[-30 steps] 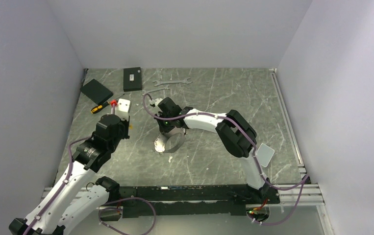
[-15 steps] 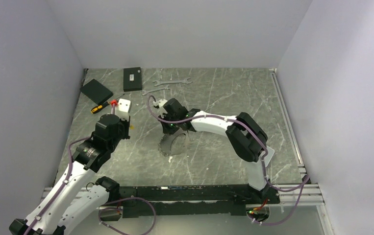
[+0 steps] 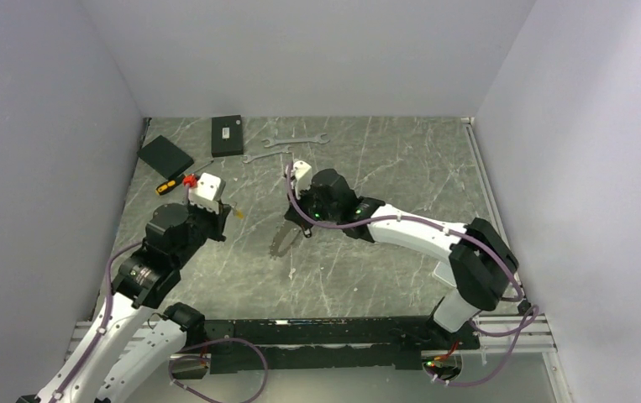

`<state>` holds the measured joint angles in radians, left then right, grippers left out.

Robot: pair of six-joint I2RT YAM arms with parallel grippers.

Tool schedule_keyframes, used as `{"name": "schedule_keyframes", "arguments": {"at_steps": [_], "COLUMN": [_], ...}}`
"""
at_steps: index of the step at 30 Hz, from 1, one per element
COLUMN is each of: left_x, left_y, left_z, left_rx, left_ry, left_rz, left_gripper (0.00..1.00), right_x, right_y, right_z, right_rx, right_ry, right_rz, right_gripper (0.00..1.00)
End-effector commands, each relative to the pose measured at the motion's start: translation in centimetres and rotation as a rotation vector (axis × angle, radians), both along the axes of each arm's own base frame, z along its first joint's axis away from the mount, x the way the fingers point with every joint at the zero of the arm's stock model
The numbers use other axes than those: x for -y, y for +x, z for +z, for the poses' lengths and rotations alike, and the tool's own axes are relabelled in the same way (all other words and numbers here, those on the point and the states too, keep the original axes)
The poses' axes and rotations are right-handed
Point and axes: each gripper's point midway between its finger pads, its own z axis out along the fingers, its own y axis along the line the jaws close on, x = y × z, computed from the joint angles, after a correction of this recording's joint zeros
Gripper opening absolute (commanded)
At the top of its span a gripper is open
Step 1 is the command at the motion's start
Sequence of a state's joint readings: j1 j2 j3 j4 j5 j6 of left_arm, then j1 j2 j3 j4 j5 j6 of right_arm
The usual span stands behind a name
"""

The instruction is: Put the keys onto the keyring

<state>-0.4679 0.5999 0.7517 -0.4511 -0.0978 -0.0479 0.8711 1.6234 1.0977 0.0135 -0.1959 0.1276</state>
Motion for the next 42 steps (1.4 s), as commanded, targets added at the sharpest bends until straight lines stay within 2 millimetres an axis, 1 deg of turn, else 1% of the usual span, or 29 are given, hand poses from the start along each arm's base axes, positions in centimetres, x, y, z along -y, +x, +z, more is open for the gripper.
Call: {"name": "schedule_keyframes", "arguments": {"at_steps": [1, 5, 11, 17, 23, 28, 33, 35, 38, 42], "left_x": [1.7, 2.6, 4.6, 6.2, 7.7, 8.6, 9.3, 9.4, 10.0, 10.4], "left_y": [-0.1, -0.2, -0.1, 0.0, 0.1, 0.4, 0.8, 1.1, 1.1, 0.8], "left_z": [1.4, 1.2, 0.4, 0.1, -0.1, -0.4, -0.8, -1.0, -1.4, -2.0], "left_rx": [0.058, 0.036, -0.017, -0.039, -0.048, -0.083, -0.092, -0.098, -0.106, -0.128], "left_ry": [-0.053, -0.064, -0.074, -0.087, -0.095, -0.082, -0.015, -0.008, -0.022, -0.033], "left_rz": [-0.088, -0.130, -0.230, -0.305, -0.391, -0.438, -0.509, -0.509, -0.535, -0.561], "left_gripper": [0.00, 0.00, 0.00, 0.00, 0.00, 0.00, 0.00, 0.00, 0.00, 0.00], "right_x": [-0.4, -0.2, -0.1, -0.3, -0.1, -0.2, -0.3, -0.4, -0.7, -0.7], "right_y": [0.0, -0.7, -1.2, -3.1, -4.1, -4.8, -5.3, -5.3, -5.4, -4.8], "right_z": [4.3, 5.1, 5.4, 6.8, 7.8, 8.4, 8.7, 8.7, 8.8, 8.9], "right_rx": [0.121, 0.139, 0.150, 0.175, 0.184, 0.177, 0.171, 0.163, 0.152, 0.148], "right_ry": [0.130, 0.163, 0.183, 0.242, 0.260, 0.275, 0.290, 0.294, 0.304, 0.292], "right_rz": [0.020, 0.037, 0.060, 0.153, 0.197, 0.225, 0.245, 0.248, 0.254, 0.224], "right_gripper": [0.00, 0.00, 0.00, 0.00, 0.00, 0.00, 0.00, 0.00, 0.00, 0.00]}}
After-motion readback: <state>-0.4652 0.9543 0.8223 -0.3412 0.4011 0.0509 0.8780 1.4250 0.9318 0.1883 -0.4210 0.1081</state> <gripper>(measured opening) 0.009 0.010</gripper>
